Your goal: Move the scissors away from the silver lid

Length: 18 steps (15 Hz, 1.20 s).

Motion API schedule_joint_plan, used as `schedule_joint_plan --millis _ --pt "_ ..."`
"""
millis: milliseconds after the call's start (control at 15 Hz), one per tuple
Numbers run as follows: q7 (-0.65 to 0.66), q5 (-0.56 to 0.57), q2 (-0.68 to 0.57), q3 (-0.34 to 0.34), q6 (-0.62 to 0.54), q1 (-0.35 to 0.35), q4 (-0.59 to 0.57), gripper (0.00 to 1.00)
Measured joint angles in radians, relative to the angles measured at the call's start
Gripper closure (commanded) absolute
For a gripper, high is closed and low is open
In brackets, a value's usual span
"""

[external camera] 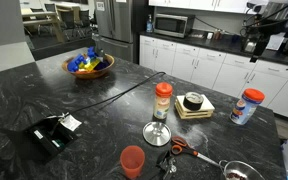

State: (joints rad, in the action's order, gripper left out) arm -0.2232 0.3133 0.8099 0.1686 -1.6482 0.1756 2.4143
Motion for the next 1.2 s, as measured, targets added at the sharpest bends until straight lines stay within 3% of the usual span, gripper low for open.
schedule_joint_plan --millis 867,1000,1200 --pt "0.001 0.000 0.001 0.001 0.000 -0.001 0.000 0.00" --pt "0.001 -0.001 0.002 -0.005 0.000 -0.024 0.004 0.00" --pt "-0.001 -0.030 0.010 -0.040 0.000 -0.112 0.026 0.00"
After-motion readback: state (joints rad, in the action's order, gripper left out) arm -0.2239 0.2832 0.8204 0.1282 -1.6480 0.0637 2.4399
